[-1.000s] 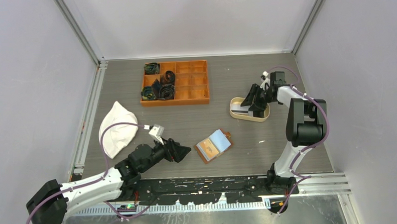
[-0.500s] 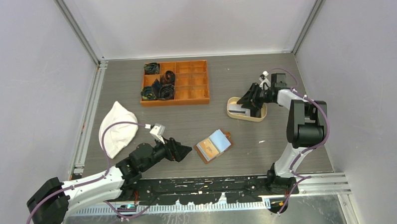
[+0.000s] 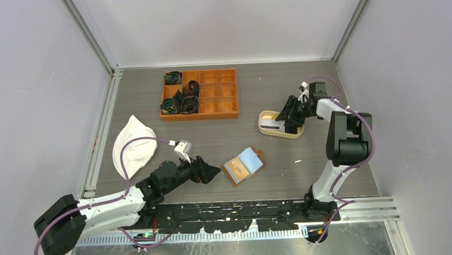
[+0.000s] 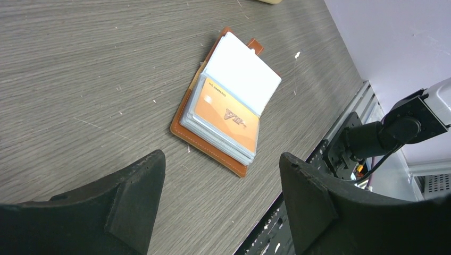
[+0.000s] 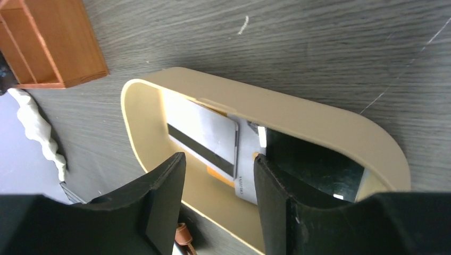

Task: Put the credit cards into the card holder
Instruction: Pick up the credit card from the storage box.

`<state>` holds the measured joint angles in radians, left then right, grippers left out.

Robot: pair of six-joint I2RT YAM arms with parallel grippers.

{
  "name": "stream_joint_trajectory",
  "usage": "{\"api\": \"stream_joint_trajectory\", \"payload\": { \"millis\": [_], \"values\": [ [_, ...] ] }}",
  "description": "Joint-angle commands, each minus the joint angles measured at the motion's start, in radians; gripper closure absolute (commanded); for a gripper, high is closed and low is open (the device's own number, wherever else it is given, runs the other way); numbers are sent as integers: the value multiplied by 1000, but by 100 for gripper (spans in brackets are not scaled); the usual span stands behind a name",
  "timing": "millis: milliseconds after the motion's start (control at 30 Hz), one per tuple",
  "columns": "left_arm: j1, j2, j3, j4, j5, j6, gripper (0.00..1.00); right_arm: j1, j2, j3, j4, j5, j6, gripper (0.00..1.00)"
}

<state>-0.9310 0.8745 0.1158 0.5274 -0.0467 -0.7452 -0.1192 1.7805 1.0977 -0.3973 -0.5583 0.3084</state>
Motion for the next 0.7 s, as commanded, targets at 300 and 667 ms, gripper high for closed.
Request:
{"api": "stream_joint_trajectory", "payload": {
  "millis": [300,667],
  "values": [
    [4,38,51,98,18,-3,22,24,107,60,-25,-115,4,44],
    [5,44,53,103,18,-4,22,24,92,38,88,-335,126,49]
  ]
}}
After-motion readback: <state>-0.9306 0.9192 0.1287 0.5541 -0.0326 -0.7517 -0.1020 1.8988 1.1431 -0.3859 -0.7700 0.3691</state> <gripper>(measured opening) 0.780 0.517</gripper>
